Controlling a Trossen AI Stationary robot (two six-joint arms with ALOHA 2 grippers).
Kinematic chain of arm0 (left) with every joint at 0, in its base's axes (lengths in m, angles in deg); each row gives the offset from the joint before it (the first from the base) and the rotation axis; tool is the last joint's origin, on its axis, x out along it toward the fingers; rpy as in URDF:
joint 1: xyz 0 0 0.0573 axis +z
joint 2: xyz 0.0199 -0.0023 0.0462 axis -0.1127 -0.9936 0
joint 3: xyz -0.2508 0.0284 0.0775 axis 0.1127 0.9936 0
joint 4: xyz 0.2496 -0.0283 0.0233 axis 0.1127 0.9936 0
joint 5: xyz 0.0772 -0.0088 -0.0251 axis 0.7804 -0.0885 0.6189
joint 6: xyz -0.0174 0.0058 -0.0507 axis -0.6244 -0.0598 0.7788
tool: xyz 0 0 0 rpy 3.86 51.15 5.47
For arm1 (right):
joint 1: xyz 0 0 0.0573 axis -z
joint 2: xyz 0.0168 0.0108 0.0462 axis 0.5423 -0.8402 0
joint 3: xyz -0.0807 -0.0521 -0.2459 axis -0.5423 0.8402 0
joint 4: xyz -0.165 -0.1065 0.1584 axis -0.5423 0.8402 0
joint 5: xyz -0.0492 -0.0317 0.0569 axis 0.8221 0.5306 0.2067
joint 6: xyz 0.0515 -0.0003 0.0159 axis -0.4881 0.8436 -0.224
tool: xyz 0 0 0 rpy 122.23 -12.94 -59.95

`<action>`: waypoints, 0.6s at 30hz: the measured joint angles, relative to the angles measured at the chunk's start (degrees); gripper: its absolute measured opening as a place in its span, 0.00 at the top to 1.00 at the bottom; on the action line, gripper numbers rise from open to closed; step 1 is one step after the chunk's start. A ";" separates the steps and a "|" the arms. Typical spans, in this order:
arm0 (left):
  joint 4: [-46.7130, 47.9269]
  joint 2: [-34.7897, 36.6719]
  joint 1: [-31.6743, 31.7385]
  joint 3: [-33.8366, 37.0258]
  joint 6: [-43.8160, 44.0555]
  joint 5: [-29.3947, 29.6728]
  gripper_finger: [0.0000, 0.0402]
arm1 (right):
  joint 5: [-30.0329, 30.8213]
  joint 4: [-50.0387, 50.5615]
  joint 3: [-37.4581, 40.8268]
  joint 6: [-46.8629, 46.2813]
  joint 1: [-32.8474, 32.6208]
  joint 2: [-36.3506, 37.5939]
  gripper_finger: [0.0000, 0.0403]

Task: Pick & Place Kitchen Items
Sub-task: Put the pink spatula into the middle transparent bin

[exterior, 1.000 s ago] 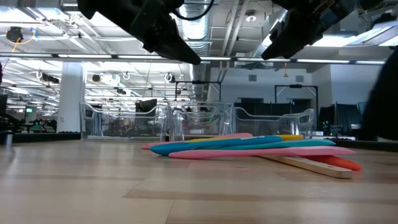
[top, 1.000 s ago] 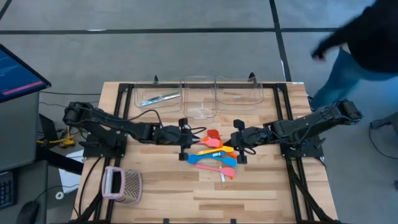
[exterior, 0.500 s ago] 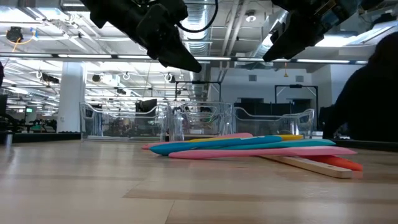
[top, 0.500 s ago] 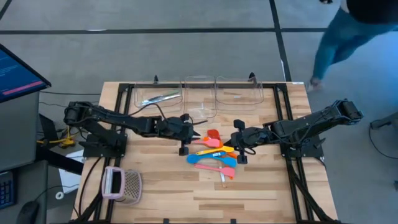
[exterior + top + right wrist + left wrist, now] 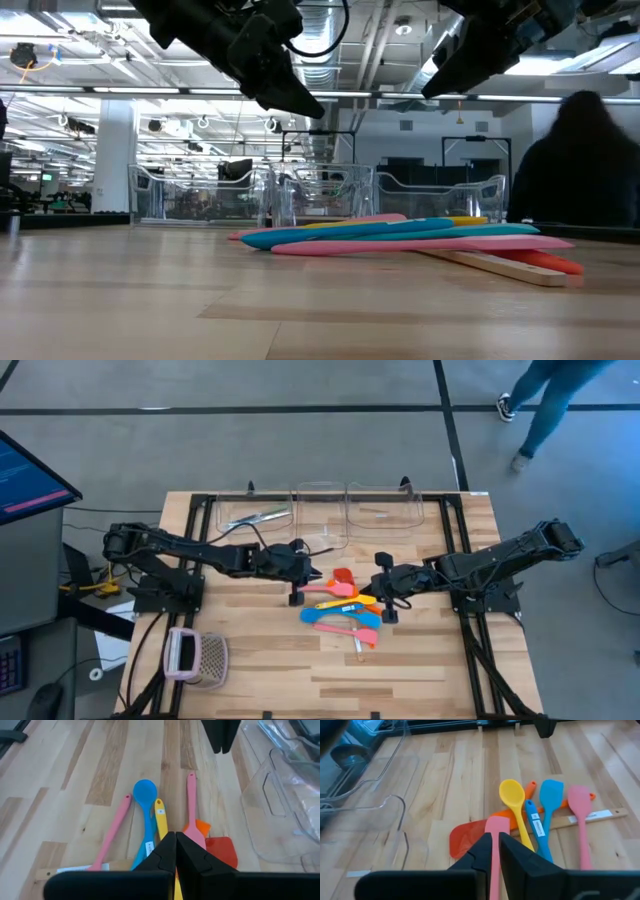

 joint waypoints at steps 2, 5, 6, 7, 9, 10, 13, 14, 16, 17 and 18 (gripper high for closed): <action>-0.06 0.00 0.00 0.00 0.00 0.00 0.95 | 0.01 -0.01 0.00 1.50 0.00 0.00 1.00; -0.06 0.00 -0.11 0.00 0.01 0.00 0.95 | 0.03 -0.02 0.00 2.64 0.00 0.00 1.00; -0.09 0.00 -0.11 0.00 0.00 0.00 0.96 | 0.03 -0.02 0.00 2.72 0.00 0.00 1.00; -0.16 0.00 -0.11 0.00 0.00 0.00 0.96 | 0.03 -0.02 0.00 2.70 0.00 0.00 1.00; -0.26 0.00 0.04 0.00 -0.04 0.00 0.96 | 0.03 -0.02 0.00 2.70 0.00 0.00 1.00; -0.28 0.00 0.10 0.00 -0.04 0.00 0.96 | 0.03 -0.02 0.00 2.70 0.00 0.00 1.00; -0.40 0.00 0.11 0.00 -0.02 0.00 0.96 | 0.03 0.00 0.00 2.67 0.00 0.00 1.00; -0.54 0.00 0.11 0.00 -0.02 0.00 0.96 | 0.02 0.00 0.00 2.63 0.00 0.00 1.00; -0.76 0.02 0.11 0.00 -0.02 0.00 0.96 | 0.02 0.00 0.00 2.55 0.00 0.00 1.00; -0.76 0.02 0.11 0.00 -0.02 0.00 0.96 | 0.01 0.00 0.00 2.55 0.00 0.00 1.00; -0.77 0.02 0.11 0.00 -0.02 0.00 0.96 | 0.01 0.00 0.00 2.55 0.00 0.00 1.00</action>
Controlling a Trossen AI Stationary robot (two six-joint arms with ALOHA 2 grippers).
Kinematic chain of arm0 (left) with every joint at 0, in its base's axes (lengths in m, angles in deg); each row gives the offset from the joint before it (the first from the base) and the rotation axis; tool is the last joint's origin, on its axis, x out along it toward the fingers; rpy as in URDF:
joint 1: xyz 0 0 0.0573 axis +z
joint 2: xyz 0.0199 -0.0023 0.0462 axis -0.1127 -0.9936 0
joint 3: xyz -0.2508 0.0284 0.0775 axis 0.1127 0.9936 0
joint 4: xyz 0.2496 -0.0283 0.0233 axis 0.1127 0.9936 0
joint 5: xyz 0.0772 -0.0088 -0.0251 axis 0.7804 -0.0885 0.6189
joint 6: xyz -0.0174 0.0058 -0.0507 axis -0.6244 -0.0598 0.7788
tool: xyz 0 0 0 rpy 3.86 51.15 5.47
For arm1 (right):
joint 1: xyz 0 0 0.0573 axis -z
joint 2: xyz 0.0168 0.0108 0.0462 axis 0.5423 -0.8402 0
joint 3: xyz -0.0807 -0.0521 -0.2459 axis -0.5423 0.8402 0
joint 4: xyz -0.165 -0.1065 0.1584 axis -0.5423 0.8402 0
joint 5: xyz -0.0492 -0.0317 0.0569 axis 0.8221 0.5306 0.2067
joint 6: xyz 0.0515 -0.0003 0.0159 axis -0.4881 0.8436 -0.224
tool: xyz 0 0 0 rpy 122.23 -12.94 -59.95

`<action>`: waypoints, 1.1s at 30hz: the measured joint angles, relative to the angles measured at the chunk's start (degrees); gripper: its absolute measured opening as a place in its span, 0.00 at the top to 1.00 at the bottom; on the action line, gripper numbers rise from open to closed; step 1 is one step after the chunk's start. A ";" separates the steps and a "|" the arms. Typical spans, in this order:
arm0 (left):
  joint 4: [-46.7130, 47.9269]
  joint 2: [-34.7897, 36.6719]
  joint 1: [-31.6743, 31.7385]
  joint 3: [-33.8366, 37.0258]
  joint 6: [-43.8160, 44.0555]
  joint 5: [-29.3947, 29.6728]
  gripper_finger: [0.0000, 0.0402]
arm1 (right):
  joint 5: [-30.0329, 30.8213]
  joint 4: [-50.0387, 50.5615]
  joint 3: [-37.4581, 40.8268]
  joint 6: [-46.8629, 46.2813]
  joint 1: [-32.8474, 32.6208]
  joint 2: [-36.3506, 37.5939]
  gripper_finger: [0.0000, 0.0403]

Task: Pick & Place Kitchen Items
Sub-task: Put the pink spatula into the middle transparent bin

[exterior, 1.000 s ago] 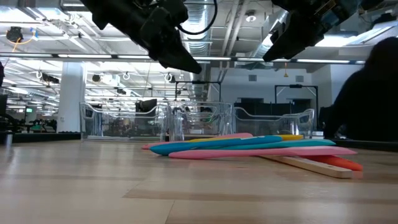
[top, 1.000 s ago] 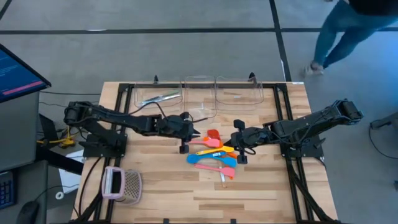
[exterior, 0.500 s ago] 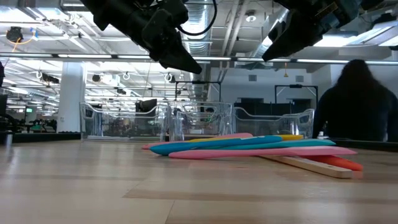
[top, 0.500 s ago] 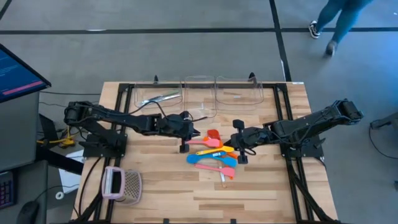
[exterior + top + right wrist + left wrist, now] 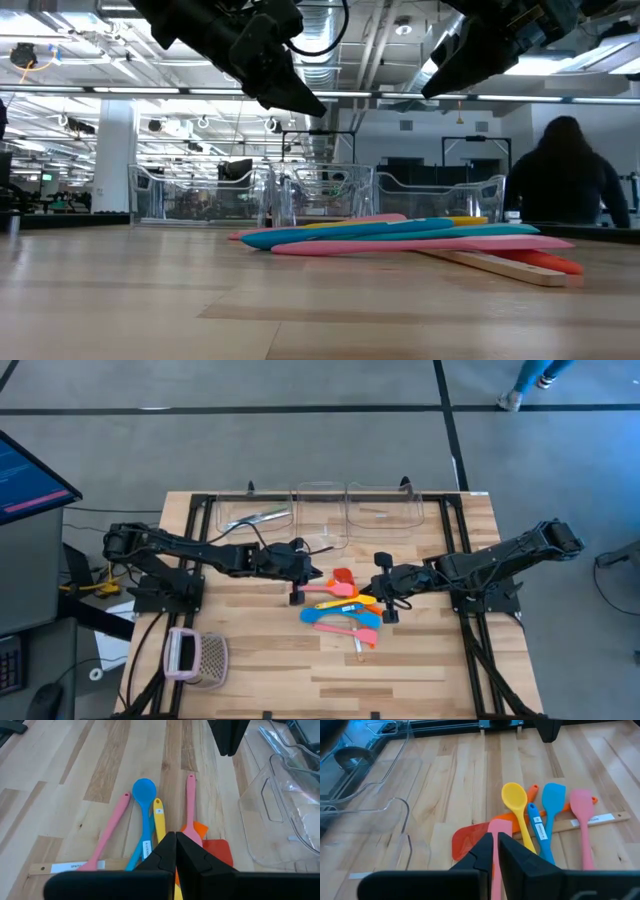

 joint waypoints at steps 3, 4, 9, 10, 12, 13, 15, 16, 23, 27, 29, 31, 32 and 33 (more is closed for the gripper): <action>-0.27 0.00 0.00 0.01 0.00 0.00 0.96 | 0.00 0.00 0.00 0.00 0.00 0.00 1.00; -0.34 0.00 0.00 0.02 0.00 0.00 0.96 | 0.02 0.00 0.00 0.00 0.00 0.00 1.00; -0.57 0.00 0.00 0.02 0.00 0.00 0.96 | 0.00 0.00 0.00 0.00 0.25 0.00 1.00; -0.68 0.00 0.00 0.02 0.00 0.00 0.96 | 0.00 0.00 0.00 0.00 0.26 0.00 1.00; -0.80 0.00 0.00 0.02 0.01 0.00 0.96 | 0.00 0.00 0.00 0.00 0.26 0.00 1.00; -0.83 0.00 0.00 0.02 0.02 0.00 0.96 | 0.00 0.01 0.00 0.00 0.26 0.00 1.00; -1.12 0.00 0.00 0.04 0.00 0.00 0.96 | 0.00 0.02 0.00 0.02 0.26 0.00 1.00; -1.24 0.00 0.00 0.04 0.02 0.00 0.96 | 0.00 0.02 0.00 0.02 0.26 0.00 1.00; -1.60 0.00 0.00 0.04 0.02 0.00 0.96 | 0.00 0.02 0.00 0.02 0.26 0.00 1.00; -1.69 0.00 0.00 0.04 0.00 0.00 0.96 | 0.00 0.02 0.00 0.00 0.26 0.00 1.00; -1.79 0.00 0.00 0.04 0.02 0.00 0.96 | 0.00 0.00 0.00 0.01 0.25 0.00 1.00; -1.94 0.00 0.00 0.04 0.01 0.00 0.96 | 0.00 0.01 0.00 0.02 0.24 0.00 1.00; -2.04 0.00 0.00 0.04 0.02 0.00 0.96 | 0.00 0.02 0.00 0.00 0.24 0.00 1.00; -2.06 0.00 -0.04 0.04 0.04 0.00 0.95 | 0.00 0.02 0.00 0.00 0.24 0.00 1.00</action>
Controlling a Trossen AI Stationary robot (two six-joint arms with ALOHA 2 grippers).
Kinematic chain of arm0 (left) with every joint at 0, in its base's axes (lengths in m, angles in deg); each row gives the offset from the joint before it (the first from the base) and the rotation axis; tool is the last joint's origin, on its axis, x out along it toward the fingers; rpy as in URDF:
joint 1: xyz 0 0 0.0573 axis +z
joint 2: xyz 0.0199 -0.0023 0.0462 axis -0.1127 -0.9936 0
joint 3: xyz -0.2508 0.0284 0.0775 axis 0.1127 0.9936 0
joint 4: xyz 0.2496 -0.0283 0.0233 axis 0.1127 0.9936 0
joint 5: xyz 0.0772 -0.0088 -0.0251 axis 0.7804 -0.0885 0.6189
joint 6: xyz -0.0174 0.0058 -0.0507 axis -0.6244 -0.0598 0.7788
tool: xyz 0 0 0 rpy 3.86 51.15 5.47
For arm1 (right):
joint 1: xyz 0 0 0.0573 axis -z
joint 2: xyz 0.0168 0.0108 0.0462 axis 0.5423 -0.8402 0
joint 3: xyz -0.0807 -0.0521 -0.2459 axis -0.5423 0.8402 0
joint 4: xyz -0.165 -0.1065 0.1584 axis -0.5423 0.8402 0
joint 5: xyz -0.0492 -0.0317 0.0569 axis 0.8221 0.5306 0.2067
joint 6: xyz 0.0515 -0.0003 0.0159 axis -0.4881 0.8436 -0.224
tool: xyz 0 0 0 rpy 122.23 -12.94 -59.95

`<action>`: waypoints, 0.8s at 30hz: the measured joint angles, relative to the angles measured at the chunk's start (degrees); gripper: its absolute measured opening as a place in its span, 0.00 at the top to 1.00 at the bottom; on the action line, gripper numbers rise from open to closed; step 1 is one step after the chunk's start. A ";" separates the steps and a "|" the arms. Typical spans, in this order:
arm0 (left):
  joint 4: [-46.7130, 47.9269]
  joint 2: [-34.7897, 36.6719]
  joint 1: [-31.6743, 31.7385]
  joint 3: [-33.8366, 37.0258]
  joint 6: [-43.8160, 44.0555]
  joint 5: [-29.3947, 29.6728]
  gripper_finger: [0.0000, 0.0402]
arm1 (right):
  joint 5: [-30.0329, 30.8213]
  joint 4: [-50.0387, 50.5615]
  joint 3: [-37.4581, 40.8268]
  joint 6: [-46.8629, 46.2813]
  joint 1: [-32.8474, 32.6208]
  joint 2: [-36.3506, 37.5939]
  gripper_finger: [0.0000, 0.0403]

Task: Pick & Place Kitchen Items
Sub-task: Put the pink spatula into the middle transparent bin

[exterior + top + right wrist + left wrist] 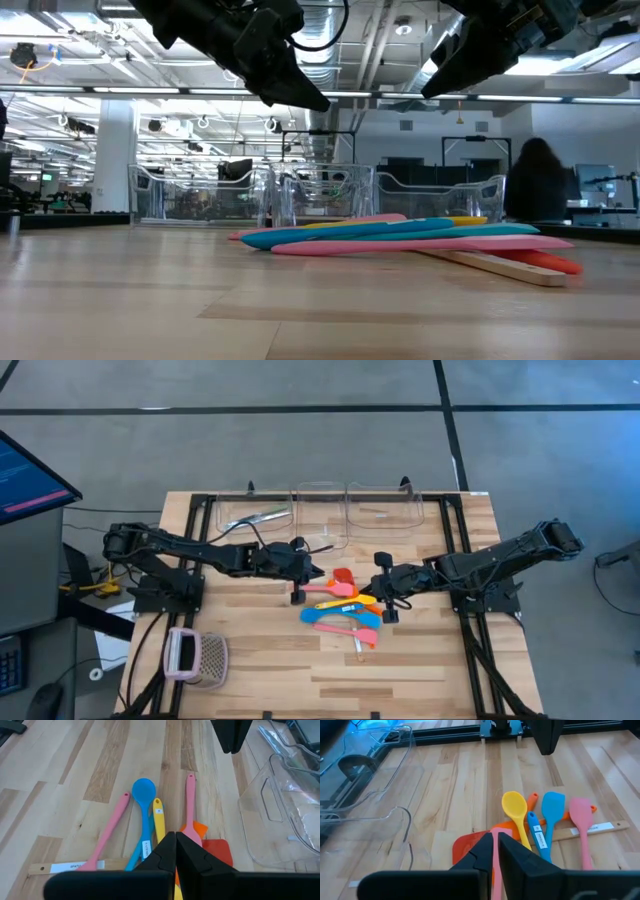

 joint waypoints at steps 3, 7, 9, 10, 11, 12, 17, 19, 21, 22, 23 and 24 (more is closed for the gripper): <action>-0.06 0.00 -0.35 0.00 1.27 0.00 0.95 | -0.06 0.00 0.00 0.02 0.00 0.00 1.00; -0.46 0.00 -0.37 0.00 1.29 0.00 0.95 | -0.13 0.00 0.00 0.00 0.00 0.00 1.00; -0.50 0.00 -0.37 0.00 1.29 0.00 0.95 | -0.13 0.00 0.00 0.00 0.00 0.00 1.00; -0.56 0.00 -0.35 0.00 1.29 0.00 0.95 | -0.13 0.00 0.00 0.00 0.00 0.00 1.00; -0.61 0.00 -0.36 0.00 1.29 0.00 0.95 | -0.13 0.00 0.00 0.02 0.00 0.00 1.00; -0.74 0.00 -0.35 0.00 1.29 0.00 0.95 | -0.13 0.00 0.00 0.02 0.00 0.00 1.00; -1.09 0.02 -0.35 0.00 1.29 0.00 0.95 | -0.10 -0.65 0.00 0.53 0.03 0.00 1.00; -1.14 0.02 -0.35 0.00 1.29 0.00 0.95 | -0.09 -1.83 0.00 1.43 0.27 0.02 1.00; -1.16 0.02 -0.35 0.00 1.29 0.00 0.95 | -0.06 -2.00 0.00 1.49 0.37 0.02 1.00; -1.21 0.02 -0.35 0.00 1.29 0.00 0.95 | -0.06 -1.92 0.00 1.59 0.37 0.03 1.00; -1.23 0.02 -0.35 0.00 1.31 0.00 0.95 | -0.02 -1.85 0.00 1.95 0.37 0.23 1.00; -1.24 0.02 -0.35 0.00 1.29 0.00 0.95 | -0.02 -1.74 0.02 2.09 0.37 0.65 1.00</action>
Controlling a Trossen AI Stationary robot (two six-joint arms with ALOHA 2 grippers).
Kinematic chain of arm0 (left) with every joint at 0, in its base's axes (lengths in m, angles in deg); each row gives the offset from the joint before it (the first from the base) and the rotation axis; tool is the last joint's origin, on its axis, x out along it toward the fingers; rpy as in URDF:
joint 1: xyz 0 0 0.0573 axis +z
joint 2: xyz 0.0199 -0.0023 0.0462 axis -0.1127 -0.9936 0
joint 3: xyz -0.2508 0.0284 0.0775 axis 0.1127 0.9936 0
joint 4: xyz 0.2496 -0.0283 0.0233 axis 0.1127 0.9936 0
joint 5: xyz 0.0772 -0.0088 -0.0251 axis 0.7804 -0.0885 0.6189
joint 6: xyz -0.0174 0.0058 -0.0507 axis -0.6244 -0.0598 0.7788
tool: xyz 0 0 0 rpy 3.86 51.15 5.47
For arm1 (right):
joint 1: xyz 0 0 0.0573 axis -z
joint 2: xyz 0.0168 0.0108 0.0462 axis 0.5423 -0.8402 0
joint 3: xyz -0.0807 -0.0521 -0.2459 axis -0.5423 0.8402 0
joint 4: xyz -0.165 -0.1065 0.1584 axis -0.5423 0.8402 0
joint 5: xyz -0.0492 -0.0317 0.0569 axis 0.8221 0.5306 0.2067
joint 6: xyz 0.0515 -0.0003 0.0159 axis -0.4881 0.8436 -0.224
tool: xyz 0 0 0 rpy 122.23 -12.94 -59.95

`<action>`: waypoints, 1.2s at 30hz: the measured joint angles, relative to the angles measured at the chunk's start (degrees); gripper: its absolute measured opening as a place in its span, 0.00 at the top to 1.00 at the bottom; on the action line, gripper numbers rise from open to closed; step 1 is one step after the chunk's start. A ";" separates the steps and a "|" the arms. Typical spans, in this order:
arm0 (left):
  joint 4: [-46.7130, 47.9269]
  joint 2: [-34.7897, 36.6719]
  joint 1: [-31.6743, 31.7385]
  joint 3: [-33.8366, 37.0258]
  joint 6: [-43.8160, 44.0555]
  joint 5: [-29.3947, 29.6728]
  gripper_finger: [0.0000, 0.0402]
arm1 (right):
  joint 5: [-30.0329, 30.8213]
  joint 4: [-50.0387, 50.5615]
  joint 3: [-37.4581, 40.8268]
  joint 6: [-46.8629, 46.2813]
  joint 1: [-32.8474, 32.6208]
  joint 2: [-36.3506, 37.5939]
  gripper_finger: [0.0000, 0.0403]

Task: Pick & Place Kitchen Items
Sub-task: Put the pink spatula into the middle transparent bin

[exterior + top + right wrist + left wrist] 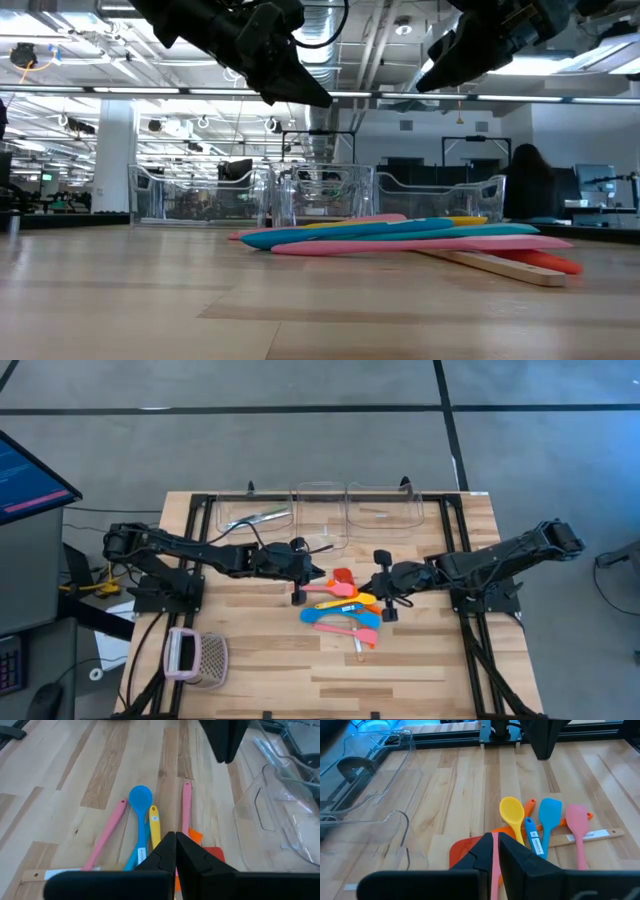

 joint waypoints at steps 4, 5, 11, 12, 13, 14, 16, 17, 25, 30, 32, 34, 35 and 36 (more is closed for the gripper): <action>-0.05 0.00 0.00 0.00 0.00 0.00 0.95 | 0.01 -0.52 0.01 1.11 -0.22 0.91 1.00; -0.05 0.00 0.00 0.00 0.00 0.00 0.95 | 0.04 -0.63 0.01 1.72 -0.27 1.10 1.00; -0.13 0.00 0.00 0.00 0.00 0.00 0.95 | 0.04 1.08 0.08 2.85 -0.26 3.87 1.00; -0.15 0.00 0.00 0.00 0.00 0.00 0.95 | 0.04 1.28 0.54 2.88 -0.26 4.74 1.00; -0.18 0.00 0.00 0.00 0.00 0.00 0.95 | 0.04 1.34 1.03 3.08 -0.26 5.72 1.00; -0.19 0.00 0.00 0.05 0.00 0.00 0.95 | 0.06 1.17 1.72 3.45 -0.24 7.00 1.00; -0.18 0.00 0.00 0.07 0.00 0.00 0.95 | 0.78 0.30 4.22 3.90 -0.24 10.55 1.00; -0.28 0.00 0.00 0.15 0.00 0.00 0.95 | 1.31 -0.52 5.60 3.79 -0.26 12.53 1.00; -0.60 0.00 0.26 0.17 -0.01 0.00 0.95 | 1.55 -9.88 16.83 1.05 -0.17 26.54 1.00; -0.95 0.00 0.46 0.17 -0.01 0.00 0.95 | 1.55 -10.04 18.71 0.27 -0.48 28.78 1.00; -0.98 0.00 0.46 0.17 0.00 0.01 0.95 | 1.55 -10.04 19.55 0.71 -0.83 28.74 1.00; -0.92 0.00 0.46 0.17 -0.02 0.00 0.95 | 1.53 -10.20 20.90 0.92 -1.05 28.75 1.00; -0.90 0.00 0.49 0.17 -0.02 0.03 0.95 | 1.53 -10.52 21.76 0.84 -1.05 28.75 1.00; -0.88 0.00 0.64 0.17 -0.02 0.05 0.95 | 1.53 -10.87 22.71 0.22 -1.05 28.74 1.00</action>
